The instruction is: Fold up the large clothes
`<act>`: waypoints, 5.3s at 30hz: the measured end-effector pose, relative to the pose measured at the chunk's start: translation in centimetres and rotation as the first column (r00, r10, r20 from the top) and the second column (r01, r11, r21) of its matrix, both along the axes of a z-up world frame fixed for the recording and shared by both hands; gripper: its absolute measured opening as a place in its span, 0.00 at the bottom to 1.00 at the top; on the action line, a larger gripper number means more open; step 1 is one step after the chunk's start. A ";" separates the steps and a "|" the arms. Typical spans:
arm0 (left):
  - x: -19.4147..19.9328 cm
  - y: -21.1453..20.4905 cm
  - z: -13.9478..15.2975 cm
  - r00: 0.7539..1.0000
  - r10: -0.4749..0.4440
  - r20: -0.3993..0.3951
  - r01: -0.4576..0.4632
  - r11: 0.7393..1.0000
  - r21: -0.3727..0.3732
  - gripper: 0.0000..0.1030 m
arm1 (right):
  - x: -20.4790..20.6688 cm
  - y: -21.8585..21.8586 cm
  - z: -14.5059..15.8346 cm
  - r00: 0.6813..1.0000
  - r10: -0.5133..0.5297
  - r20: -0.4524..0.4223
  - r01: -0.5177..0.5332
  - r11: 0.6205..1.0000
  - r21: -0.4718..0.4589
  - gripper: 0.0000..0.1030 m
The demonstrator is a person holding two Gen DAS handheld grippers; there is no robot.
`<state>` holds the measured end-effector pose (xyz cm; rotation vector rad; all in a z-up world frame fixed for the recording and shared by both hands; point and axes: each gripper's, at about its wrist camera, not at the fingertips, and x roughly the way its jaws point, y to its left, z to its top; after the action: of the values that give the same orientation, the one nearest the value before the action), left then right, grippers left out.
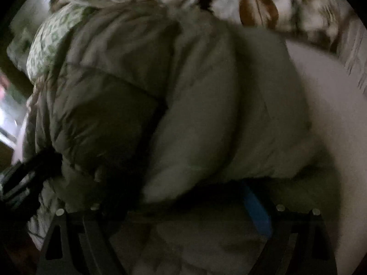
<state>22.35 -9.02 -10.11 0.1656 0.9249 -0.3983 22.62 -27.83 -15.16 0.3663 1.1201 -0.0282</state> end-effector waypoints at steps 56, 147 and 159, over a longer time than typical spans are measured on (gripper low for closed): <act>-21.7 18.5 2.0 0.947 0.307 -0.095 -0.308 0.951 0.002 0.80 | -26.7 -5.2 4.8 0.992 -0.098 0.078 0.096 0.995 0.023 1.00; -21.6 15.9 -2.8 0.945 0.185 -0.269 -0.188 0.982 0.013 0.26 | -29.6 -10.1 -0.4 0.994 -0.031 -0.104 0.052 0.977 0.209 0.35; -22.6 14.6 1.3 0.967 0.165 -0.193 -0.165 0.986 0.019 0.14 | -30.3 -10.4 2.0 0.999 -0.020 -0.026 0.025 0.976 0.216 0.21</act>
<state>-0.24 5.60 -8.76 0.0521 1.1229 -0.2611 -7.66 -38.22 -13.18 0.5742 1.1458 0.0702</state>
